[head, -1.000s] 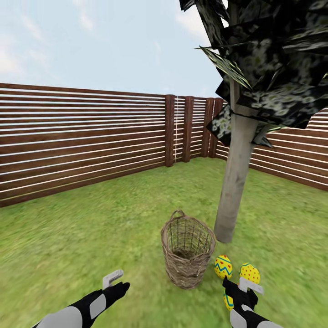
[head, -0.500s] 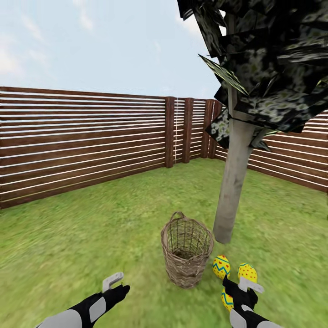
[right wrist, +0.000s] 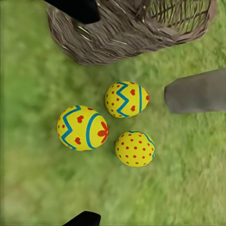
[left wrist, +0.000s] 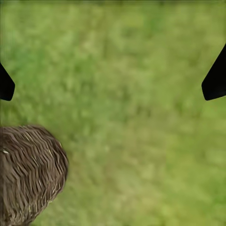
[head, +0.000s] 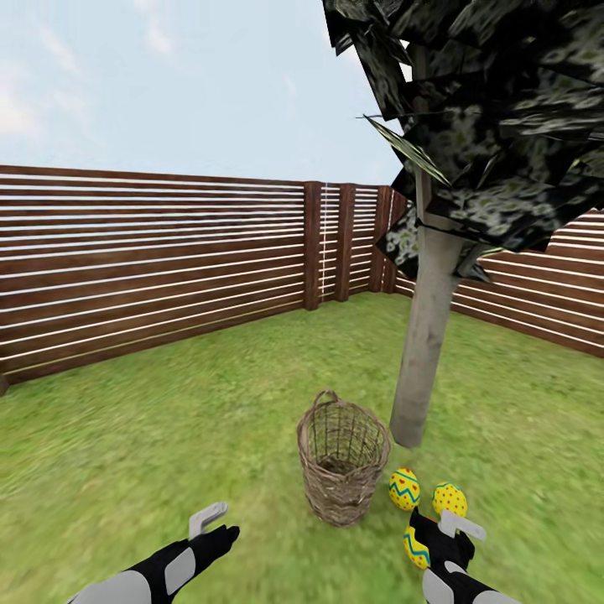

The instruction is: Take the three Easter eggs out of the wicker basket on the lawn in the garden, then place them on the lawn next to a single tree (choose any tree) so that all three eggs are next to the same tree and none are left in the basket.

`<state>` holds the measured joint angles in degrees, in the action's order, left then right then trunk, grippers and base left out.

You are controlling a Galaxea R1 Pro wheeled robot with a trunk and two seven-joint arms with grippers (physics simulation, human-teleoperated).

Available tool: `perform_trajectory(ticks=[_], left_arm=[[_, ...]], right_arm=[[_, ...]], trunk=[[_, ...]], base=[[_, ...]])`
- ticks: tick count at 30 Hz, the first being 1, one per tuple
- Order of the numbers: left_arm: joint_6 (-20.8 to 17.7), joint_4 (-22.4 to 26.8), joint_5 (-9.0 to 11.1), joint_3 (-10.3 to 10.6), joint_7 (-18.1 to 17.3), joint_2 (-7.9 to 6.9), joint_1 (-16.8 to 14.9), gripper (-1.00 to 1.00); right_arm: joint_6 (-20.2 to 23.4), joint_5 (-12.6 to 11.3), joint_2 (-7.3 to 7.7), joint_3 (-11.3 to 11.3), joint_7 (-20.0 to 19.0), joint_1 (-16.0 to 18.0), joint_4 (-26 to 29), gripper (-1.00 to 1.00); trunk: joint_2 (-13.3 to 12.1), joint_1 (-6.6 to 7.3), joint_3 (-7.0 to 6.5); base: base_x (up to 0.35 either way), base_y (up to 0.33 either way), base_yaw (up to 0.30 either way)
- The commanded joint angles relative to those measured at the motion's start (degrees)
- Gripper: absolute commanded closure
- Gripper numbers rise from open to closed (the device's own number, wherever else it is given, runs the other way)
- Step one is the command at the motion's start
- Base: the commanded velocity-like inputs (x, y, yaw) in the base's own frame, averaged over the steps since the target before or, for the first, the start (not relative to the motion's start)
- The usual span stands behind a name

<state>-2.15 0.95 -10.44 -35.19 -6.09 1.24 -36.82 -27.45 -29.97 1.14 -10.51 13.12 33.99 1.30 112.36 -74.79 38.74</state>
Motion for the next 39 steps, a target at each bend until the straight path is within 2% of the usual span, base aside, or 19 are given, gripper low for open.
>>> perform_trajectory(ticks=[1,33,39], left_arm=[[-0.2,0.1,-0.5,-0.5,-0.2,0.02,0.0,-1.00],[-0.2,0.1,-0.2,-0.6,-0.1,0.19,0.3,-1.00],[-0.2,0.1,-0.2,-0.6,-0.1,0.66,0.3,-1.00]], right_arm=[[-0.1,-0.3,0.00,-0.5,0.2,0.0,0.0,-1.00],[-0.1,-0.3,-0.09,-0.5,0.2,0.0,0.0,-1.00],[0.0,0.0,-0.09,-0.8,0.2,0.0,0.5,-1.00]], trunk=[[-0.4,0.24,-0.13],[-13.2,7.26,-5.87],[-15.6,8.58,-6.95]], base=[[-0.003,0.000,0.000],[0.000,0.000,0.000],[0.000,0.000,0.000]])
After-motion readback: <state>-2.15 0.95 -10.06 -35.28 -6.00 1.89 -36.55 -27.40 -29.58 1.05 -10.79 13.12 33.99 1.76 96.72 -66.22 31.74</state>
